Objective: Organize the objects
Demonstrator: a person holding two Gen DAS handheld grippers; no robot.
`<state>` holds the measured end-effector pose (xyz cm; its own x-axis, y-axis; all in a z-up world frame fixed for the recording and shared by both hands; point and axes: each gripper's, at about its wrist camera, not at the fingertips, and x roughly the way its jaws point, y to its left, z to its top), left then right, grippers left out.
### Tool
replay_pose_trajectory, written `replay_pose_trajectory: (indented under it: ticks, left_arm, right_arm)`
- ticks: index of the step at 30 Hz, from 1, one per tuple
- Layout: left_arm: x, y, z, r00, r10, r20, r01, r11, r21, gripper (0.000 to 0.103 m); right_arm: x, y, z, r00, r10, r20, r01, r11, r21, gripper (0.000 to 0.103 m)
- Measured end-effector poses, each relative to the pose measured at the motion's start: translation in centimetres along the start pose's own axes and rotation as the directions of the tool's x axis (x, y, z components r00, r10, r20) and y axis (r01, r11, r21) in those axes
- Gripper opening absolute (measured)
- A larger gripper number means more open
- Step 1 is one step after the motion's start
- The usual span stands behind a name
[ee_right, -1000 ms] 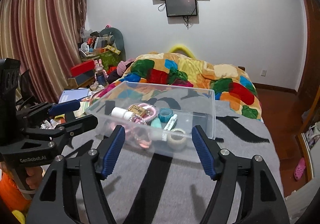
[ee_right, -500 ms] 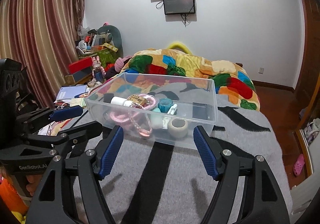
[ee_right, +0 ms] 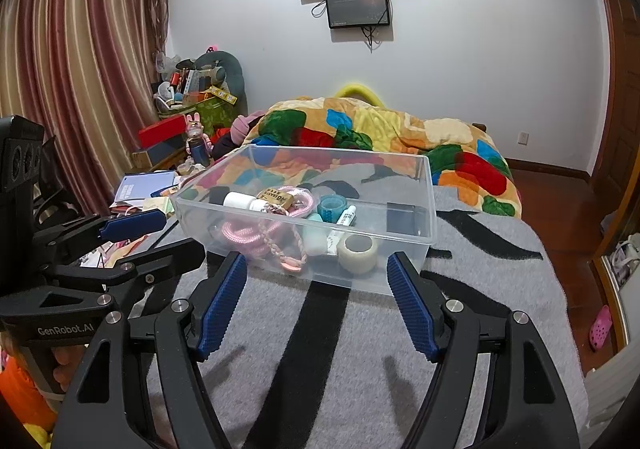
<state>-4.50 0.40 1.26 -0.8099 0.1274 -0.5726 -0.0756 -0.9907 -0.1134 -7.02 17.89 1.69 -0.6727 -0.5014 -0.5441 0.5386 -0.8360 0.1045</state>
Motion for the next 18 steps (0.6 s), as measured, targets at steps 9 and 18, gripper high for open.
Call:
replay_pose_trajectory:
  ticks: [9,18]
  left_arm:
    - [-0.10,0.04,-0.05,1.000,-0.004,0.002,0.004,1.000,0.001,0.073]
    - [-0.15,-0.03,-0.02,1.000,-0.010,0.001,0.010,1.000,0.003,0.073]
  right_arm:
    - [-0.02,0.01,0.00,1.000,0.000,0.002,0.000,1.000,-0.001,0.070]
    - [-0.13,0.09,-0.20,1.000,0.000,0.000,0.000,1.000,0.008,0.070]
